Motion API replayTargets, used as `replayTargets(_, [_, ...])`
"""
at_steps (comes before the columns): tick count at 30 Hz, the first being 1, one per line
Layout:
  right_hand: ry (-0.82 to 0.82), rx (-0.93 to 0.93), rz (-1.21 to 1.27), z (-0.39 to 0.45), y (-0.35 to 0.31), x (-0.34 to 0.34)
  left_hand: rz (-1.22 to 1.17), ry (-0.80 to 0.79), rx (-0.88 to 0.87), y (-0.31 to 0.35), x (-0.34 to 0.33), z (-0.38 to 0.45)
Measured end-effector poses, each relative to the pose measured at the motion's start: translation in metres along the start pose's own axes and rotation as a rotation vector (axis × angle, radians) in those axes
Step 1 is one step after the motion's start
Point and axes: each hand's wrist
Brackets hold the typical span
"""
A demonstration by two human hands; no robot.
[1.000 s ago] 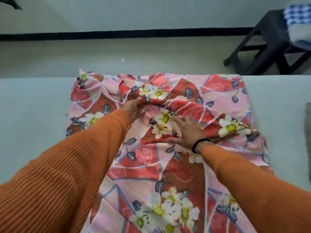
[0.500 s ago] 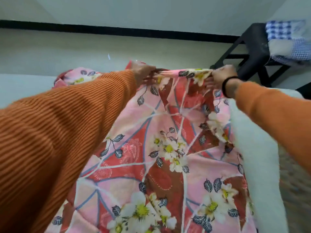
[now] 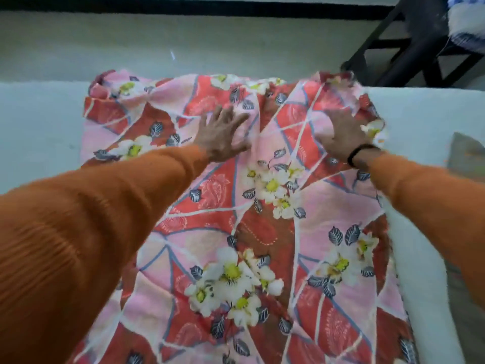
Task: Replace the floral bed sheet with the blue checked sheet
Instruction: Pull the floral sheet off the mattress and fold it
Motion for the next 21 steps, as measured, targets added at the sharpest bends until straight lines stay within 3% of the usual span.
replayTargets(3, [0.099, -0.091, -0.040, -0.084, -0.003, -0.061, 0.018, 0.075, 0.153, -0.003, -0.054, -0.071])
replayTargets(10, [0.127, -0.353, -0.001, -0.284, 0.002, -0.136, -0.159, 0.038, 0.447, -0.004, -0.151, -0.271])
replayTargets(14, [0.079, -0.677, 0.099, -0.396, 0.024, -0.156, -0.185, -0.018, 0.720, -0.008, -0.183, -0.396])
replayTargets(18, [0.093, -0.997, 0.216, -0.491, 0.038, -0.153, -0.373, -0.050, 1.185, -0.020, -0.193, -0.504])
replayTargets(19, [0.070, -1.006, 0.218, -0.511, 0.040, -0.150, -0.428, -0.018, 1.265, -0.025, -0.193, -0.528])
replayTargets(21, [0.015, -0.957, 0.178, -0.544, 0.046, -0.149, -0.433, 0.025, 1.232, -0.034, -0.193, -0.570])
Point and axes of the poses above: each hand's wrist, its own z-axis towards the middle knuckle, its own x-axis out of the back of the hand, y = z × x, and after that the axes turned 3 degrees about -z, right-handed
